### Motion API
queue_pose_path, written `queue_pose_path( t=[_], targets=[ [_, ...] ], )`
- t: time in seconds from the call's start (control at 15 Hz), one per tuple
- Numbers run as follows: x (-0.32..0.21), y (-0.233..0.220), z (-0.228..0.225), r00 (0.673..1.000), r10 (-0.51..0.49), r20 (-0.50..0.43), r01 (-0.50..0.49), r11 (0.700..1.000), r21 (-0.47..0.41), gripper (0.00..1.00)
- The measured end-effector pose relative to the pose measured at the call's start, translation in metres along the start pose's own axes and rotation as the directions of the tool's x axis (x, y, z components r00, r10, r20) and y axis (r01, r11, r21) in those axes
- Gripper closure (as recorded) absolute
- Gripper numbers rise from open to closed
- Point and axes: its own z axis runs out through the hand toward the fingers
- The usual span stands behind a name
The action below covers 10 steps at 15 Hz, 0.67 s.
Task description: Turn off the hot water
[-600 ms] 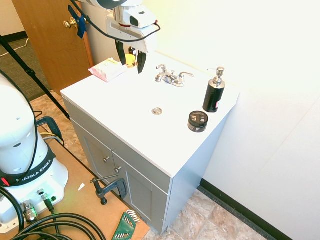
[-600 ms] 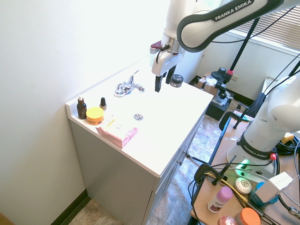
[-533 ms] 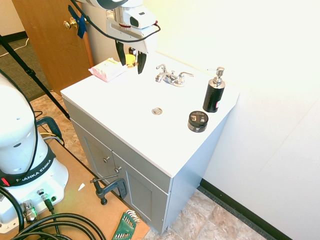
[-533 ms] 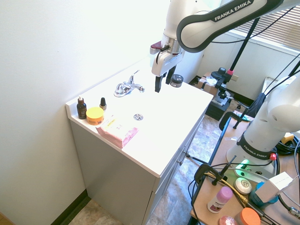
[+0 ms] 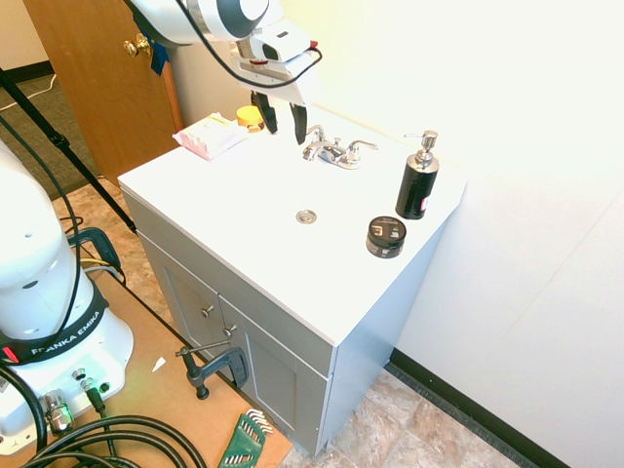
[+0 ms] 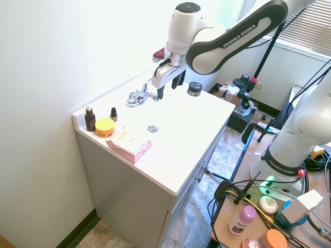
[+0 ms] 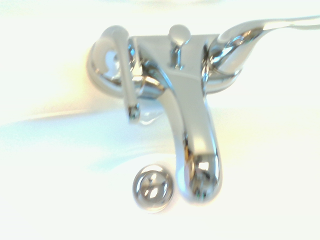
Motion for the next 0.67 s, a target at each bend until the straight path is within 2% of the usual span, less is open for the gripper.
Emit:
queue_pose_path(
  t=[0.2,0.4,0.67],
  targets=[
    [0.017,-0.026,0.022,0.989,0.045,-0.138,-0.046,0.999,-0.002,0.0],
    [0.018,-0.043,0.055,0.988,0.05,-0.147,-0.055,0.998,-0.026,0.0],
    [0.019,-0.057,0.064,0.987,0.049,-0.151,-0.053,0.998,-0.019,0.0]
  ],
)
